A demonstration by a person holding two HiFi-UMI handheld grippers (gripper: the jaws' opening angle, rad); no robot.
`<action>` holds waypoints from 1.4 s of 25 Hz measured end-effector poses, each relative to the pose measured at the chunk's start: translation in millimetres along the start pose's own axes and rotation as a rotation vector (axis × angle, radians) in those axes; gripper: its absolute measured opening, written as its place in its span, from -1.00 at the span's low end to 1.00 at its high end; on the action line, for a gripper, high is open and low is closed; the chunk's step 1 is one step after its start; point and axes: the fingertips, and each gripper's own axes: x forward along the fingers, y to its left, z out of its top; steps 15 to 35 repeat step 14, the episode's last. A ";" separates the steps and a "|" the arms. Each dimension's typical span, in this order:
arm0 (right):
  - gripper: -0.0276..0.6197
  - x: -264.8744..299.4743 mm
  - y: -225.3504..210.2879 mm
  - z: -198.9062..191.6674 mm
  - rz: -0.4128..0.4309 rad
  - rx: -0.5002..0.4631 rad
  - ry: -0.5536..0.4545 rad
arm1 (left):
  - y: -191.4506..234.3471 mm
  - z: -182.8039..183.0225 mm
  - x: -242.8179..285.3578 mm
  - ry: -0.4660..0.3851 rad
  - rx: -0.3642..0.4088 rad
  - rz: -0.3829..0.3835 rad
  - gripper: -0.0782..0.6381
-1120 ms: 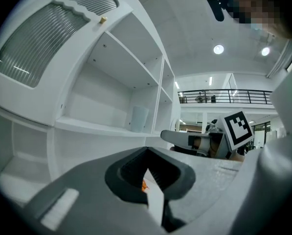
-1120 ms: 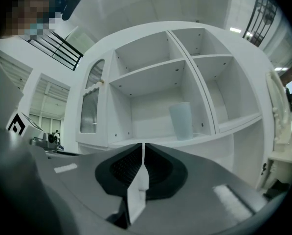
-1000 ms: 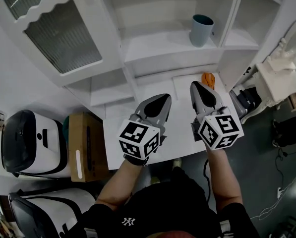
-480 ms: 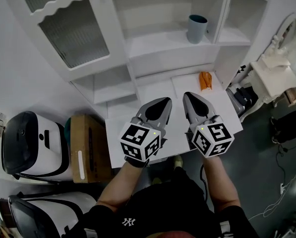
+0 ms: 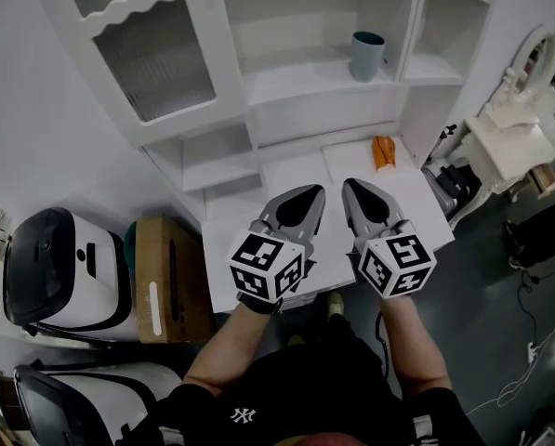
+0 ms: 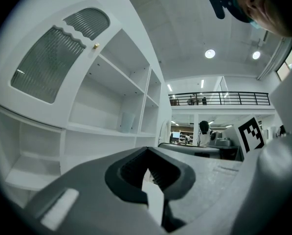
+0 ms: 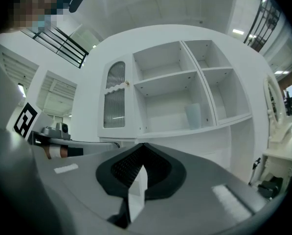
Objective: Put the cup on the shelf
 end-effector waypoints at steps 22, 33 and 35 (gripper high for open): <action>-0.85 -9.2 13.5 -1.5 -0.004 -0.018 0.000 | -6.3 -2.2 -13.2 -0.007 0.005 -0.007 -0.78; -0.85 -9.2 13.5 -1.5 -0.004 -0.018 0.000 | -6.3 -2.2 -13.2 -0.007 0.005 -0.007 -0.78; -0.85 -9.2 13.5 -1.5 -0.004 -0.018 0.000 | -6.3 -2.2 -13.2 -0.007 0.005 -0.007 -0.78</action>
